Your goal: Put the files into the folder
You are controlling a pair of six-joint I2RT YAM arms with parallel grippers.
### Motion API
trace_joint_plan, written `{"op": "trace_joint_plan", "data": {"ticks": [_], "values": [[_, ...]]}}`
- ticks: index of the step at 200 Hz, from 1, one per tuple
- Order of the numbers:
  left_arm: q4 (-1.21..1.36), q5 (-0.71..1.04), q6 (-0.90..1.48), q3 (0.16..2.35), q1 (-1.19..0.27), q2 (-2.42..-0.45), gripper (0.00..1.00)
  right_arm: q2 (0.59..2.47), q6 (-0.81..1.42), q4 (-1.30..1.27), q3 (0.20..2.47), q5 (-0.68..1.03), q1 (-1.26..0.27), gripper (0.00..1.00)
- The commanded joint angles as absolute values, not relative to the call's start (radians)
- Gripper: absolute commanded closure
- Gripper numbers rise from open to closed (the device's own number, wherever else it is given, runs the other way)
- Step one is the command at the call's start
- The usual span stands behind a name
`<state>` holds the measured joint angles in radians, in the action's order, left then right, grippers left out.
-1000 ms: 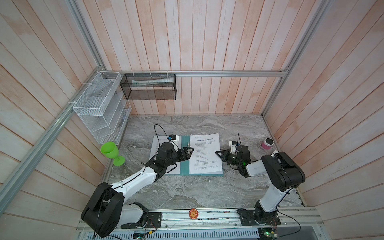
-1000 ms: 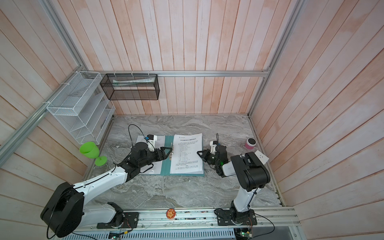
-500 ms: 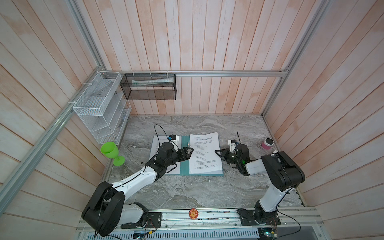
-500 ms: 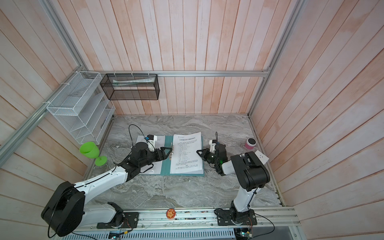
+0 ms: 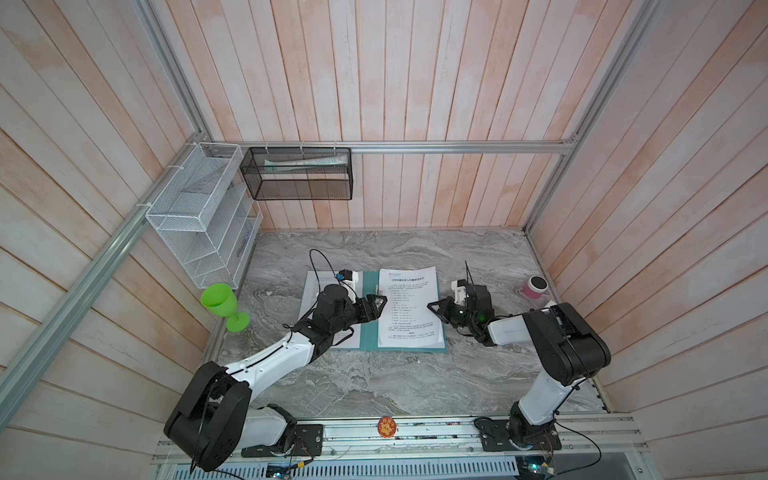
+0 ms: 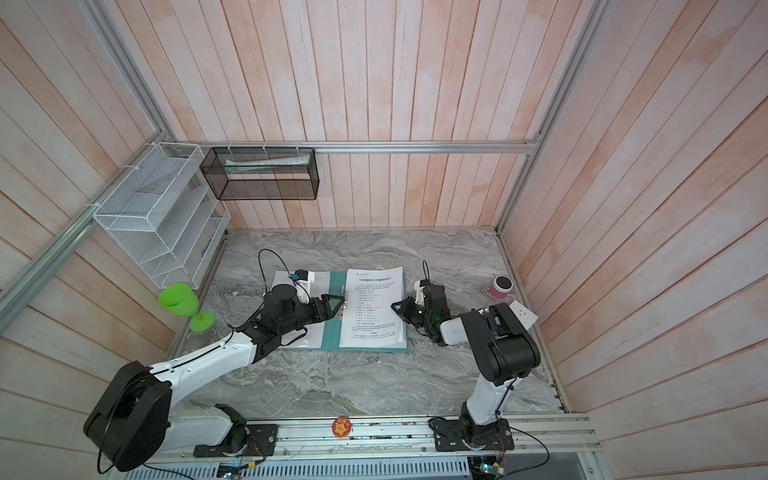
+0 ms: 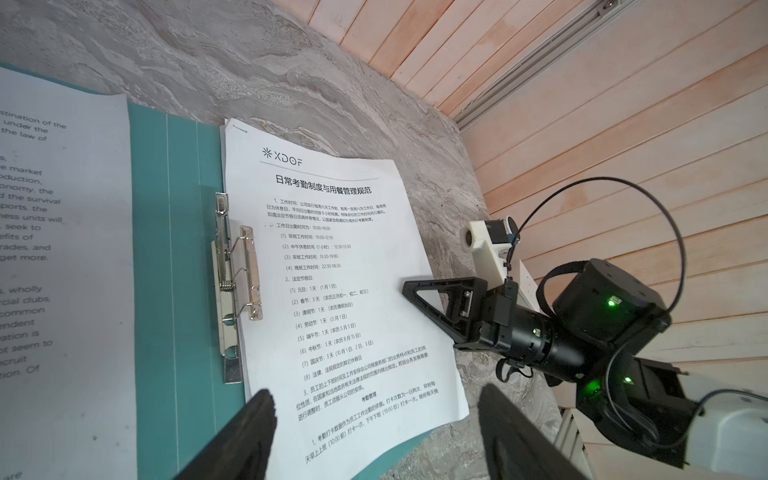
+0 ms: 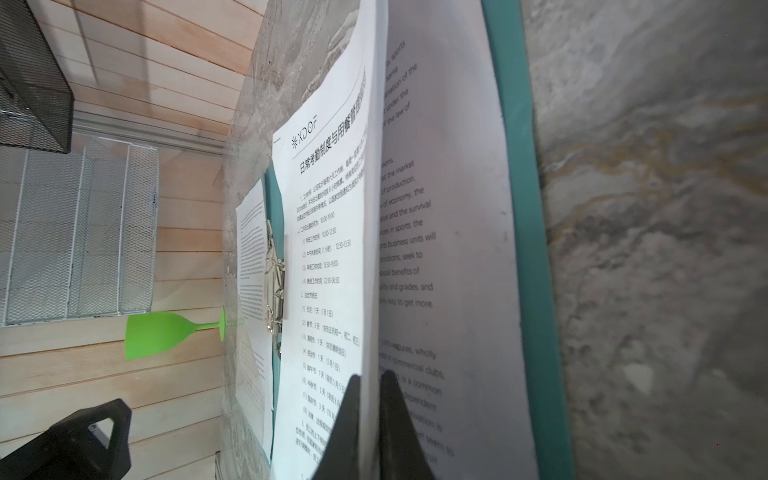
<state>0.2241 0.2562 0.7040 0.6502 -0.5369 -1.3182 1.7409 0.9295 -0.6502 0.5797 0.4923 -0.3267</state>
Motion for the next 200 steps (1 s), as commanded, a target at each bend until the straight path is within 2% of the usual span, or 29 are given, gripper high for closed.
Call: {"op": "trace_joint_plan", "data": {"ticks": [1, 38, 74, 158, 173, 200], "values": [[0.234, 0.265, 0.707, 0.641, -0.532, -1.330, 0.21, 1.717, 0.885, -0.573, 0.604, 0.448, -0.334, 0.86], [0.229, 0.263, 0.706, 0.642, -0.532, -1.326, 0.21, 1.687, 0.833, -0.475, 0.624, 0.393, -0.334, 0.69], [0.232, 0.258, 0.712, 0.641, -0.532, -1.322, 0.21, 1.631, 0.771, -0.378, 0.627, 0.311, -0.335, 0.61], [0.223, 0.234, 0.689, 0.639, -0.532, -1.320, 0.21, 1.484, 0.630, -0.148, 0.670, 0.179, -0.284, 0.61], [0.226, 0.228, 0.673, 0.641, -0.531, -1.324, 0.21, 1.445, 0.587, -0.128, 0.690, 0.232, -0.263, 0.62], [0.249, 0.229, 0.639, 0.650, -0.529, -1.352, 0.21, 1.428, 0.540, -0.134, 0.737, 0.470, -0.271, 0.62]]}}
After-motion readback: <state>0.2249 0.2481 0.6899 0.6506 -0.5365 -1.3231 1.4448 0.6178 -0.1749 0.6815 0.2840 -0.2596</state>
